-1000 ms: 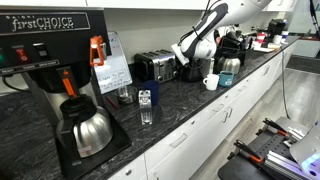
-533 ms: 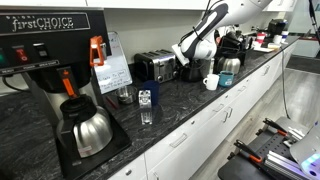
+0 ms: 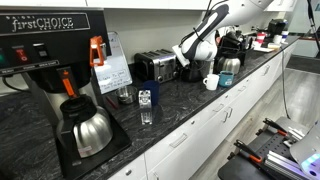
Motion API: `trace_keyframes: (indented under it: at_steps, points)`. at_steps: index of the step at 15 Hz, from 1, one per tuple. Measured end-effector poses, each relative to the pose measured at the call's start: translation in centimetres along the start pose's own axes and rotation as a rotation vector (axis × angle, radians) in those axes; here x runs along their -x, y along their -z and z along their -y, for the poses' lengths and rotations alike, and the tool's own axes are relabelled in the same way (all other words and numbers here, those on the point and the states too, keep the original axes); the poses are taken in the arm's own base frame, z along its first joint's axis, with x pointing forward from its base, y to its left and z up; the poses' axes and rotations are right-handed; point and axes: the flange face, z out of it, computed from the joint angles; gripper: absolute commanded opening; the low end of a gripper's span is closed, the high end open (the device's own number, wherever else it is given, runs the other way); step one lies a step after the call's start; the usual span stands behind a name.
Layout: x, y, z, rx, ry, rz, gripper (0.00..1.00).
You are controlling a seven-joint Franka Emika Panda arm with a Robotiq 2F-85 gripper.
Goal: Push down the toaster lever to the right.
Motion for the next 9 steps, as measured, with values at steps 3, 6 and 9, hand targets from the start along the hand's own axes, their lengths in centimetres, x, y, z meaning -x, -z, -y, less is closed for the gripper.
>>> trace_keyframes:
  at_steps: [3, 6, 9]
  points:
    - [-0.14, -0.03, -0.01, -0.006, -0.010, 0.009, 0.00]
    - [-0.30, 0.01, 0.09, -0.010, -0.011, 0.015, 0.00]
    - [-0.39, 0.11, 0.18, -0.012, 0.008, 0.030, 0.00]
